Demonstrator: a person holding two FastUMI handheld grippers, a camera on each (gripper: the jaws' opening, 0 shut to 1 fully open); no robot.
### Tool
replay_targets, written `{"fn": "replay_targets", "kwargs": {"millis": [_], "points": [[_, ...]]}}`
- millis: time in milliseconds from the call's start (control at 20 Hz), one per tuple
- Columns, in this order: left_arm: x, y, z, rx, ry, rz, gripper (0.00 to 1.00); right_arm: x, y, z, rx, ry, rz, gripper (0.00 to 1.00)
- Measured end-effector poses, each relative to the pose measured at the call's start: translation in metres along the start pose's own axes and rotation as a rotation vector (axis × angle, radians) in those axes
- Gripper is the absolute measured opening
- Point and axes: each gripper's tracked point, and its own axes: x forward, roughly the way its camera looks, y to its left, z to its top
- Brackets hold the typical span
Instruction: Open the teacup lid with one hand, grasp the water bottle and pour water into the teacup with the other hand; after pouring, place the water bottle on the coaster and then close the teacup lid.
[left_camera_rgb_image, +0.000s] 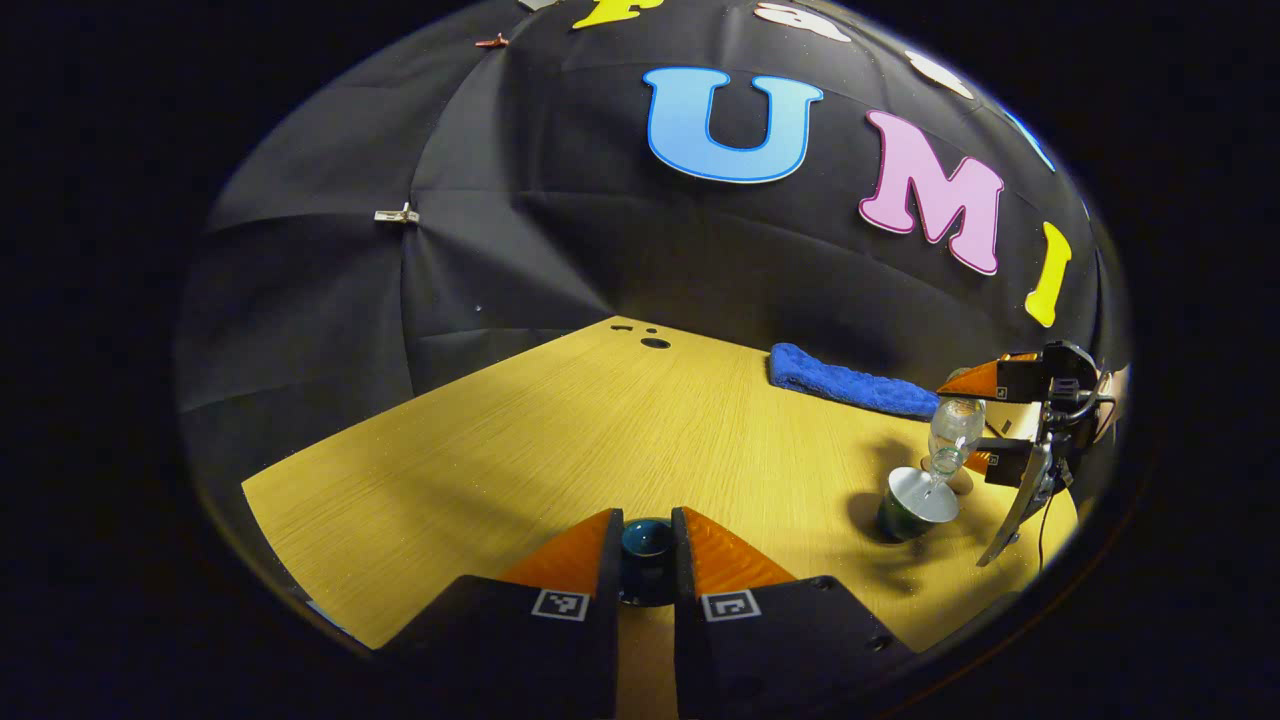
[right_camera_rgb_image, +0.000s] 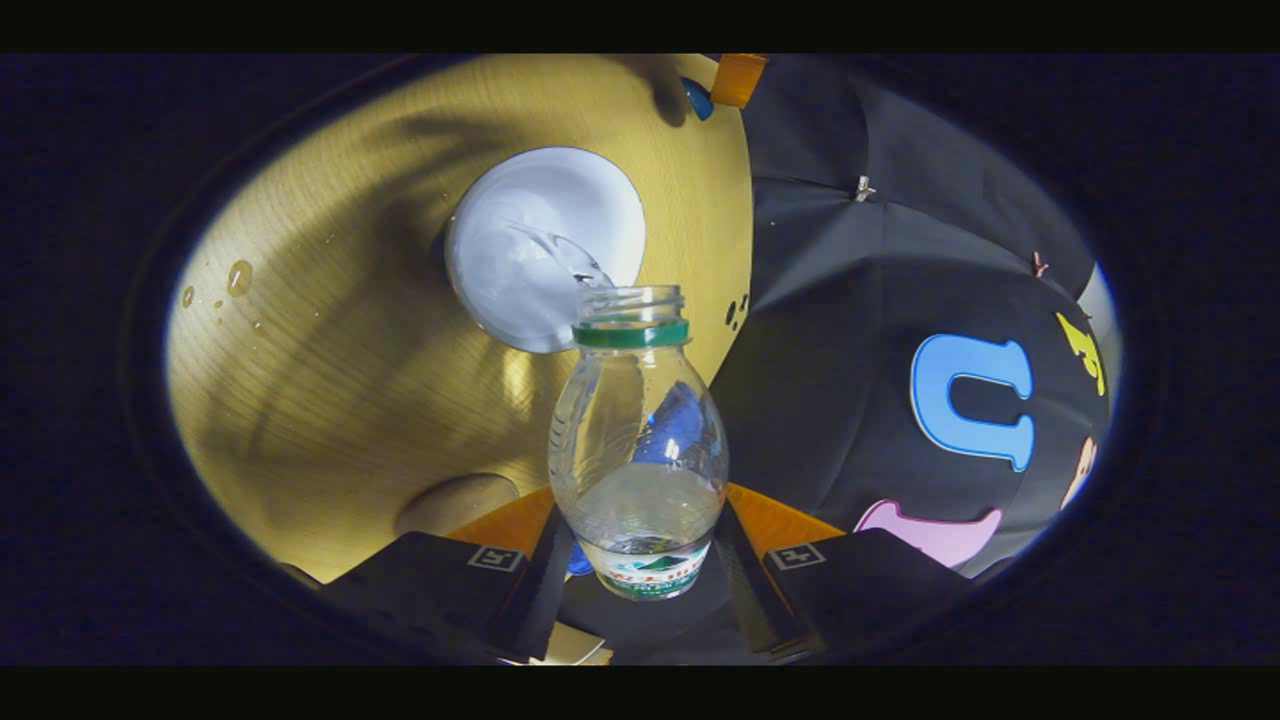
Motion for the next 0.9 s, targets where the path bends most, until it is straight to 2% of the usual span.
{"fn": "replay_targets", "kwargs": {"millis": [50,550,600,700,800,900], "points": [[0.0,0.0,0.0,-0.001,0.002,0.001,0.27,0.0,0.0,-0.001,-0.007,0.001,0.002,0.73],[-0.006,-0.002,-0.002,0.001,0.002,-0.002,0.27,-0.003,-0.013,0.005,-0.076,-0.016,-0.03,0.73],[-0.006,-0.003,-0.001,-0.001,-0.001,-0.004,0.23,-0.003,-0.015,0.004,-0.081,-0.018,-0.032,0.73],[-0.007,-0.003,-0.001,-0.001,-0.005,-0.004,0.27,-0.002,-0.019,0.004,-0.091,-0.018,-0.034,0.73],[-0.008,-0.002,0.0,0.0,-0.006,-0.003,0.23,-0.001,-0.02,0.002,-0.094,-0.015,-0.033,0.73],[-0.01,-0.002,0.0,-0.005,-0.004,-0.003,0.27,-0.002,-0.02,-0.001,-0.101,-0.01,-0.03,0.73]]}}
